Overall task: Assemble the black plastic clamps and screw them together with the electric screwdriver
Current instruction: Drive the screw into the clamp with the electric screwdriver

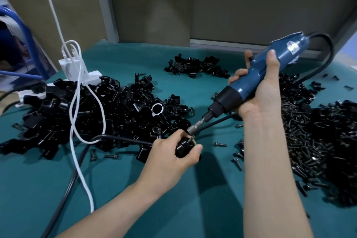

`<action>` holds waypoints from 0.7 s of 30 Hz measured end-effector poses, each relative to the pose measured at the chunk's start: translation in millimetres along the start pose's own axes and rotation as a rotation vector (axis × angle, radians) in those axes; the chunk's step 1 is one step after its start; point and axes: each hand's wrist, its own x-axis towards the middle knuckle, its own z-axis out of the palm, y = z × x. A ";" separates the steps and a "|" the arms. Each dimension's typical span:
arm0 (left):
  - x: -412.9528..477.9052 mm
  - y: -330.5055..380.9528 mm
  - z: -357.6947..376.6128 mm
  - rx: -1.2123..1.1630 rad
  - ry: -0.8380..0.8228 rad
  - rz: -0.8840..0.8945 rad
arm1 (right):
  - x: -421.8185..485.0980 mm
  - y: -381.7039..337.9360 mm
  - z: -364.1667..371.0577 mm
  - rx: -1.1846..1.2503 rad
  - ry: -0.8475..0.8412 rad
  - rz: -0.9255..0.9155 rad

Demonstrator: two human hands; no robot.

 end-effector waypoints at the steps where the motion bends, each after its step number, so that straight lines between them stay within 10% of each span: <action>1: 0.1 0.1 -0.4 -0.005 0.002 0.000 | 0.9 -0.1 -0.7 -0.016 0.007 -0.006; 21: -2.8 7.1 -2.1 -0.086 -0.068 -0.041 | 0.9 -6.0 -8.1 0.000 -0.069 0.010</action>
